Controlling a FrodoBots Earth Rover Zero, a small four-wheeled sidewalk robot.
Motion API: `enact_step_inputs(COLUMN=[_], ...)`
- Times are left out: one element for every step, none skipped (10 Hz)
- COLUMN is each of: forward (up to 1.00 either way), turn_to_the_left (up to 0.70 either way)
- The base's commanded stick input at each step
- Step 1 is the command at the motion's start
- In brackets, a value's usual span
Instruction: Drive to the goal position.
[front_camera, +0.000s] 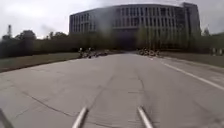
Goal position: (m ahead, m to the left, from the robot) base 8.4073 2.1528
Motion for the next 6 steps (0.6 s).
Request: enact_step_inputs(forward=[1.00,1.00,1.00,1.00,1.00,1.00], turn_to_the_left=[-0.29,-0.27,-0.23,-0.03,0.02,0.02])
